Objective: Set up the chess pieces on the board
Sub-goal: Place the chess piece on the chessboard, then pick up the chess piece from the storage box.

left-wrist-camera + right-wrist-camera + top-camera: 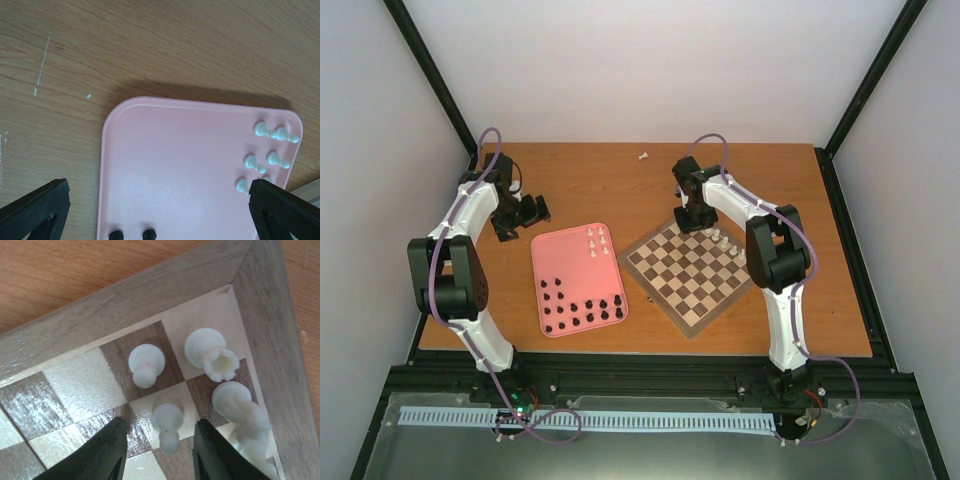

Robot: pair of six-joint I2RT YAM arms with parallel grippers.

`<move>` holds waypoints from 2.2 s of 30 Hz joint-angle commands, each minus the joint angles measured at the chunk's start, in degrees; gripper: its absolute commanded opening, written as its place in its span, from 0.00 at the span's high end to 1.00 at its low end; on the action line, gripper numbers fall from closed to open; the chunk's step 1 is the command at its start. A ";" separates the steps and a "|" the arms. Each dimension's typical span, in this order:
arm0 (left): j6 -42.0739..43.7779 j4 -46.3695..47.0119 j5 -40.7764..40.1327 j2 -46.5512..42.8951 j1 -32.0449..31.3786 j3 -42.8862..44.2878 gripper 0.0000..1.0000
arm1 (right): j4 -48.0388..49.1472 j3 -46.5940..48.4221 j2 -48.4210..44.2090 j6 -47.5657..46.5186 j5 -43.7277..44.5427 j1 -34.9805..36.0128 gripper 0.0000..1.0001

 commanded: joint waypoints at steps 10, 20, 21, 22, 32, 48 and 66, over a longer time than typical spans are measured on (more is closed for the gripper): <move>0.17 -0.41 -0.25 1.26 -0.14 2.76 0.00 | -4.98 0.10 -12.10 -0.80 -7.65 4.64 0.55; -0.07 -0.44 -0.16 1.29 -0.15 3.28 0.00 | -6.92 19.08 1.49 -1.31 -13.47 13.37 0.53; -0.02 -0.46 -0.16 1.16 -0.14 3.21 0.00 | -7.44 22.31 4.07 -1.75 -13.54 14.64 0.53; -0.07 -0.47 -0.25 0.99 -0.14 3.07 0.00 | -7.98 26.31 6.46 -2.14 -13.64 15.77 0.53; -0.23 0.21 0.00 -0.75 -0.14 0.81 0.00 | -5.21 33.95 16.82 -3.44 -18.83 21.19 0.56; -0.27 1.05 1.29 -1.83 -0.14 -0.62 0.00 | -5.44 33.11 19.35 -2.63 -9.10 23.13 0.57; -0.18 0.73 1.34 -1.34 -0.14 -0.14 0.00 | -5.04 33.69 21.89 -2.70 -12.13 22.69 0.68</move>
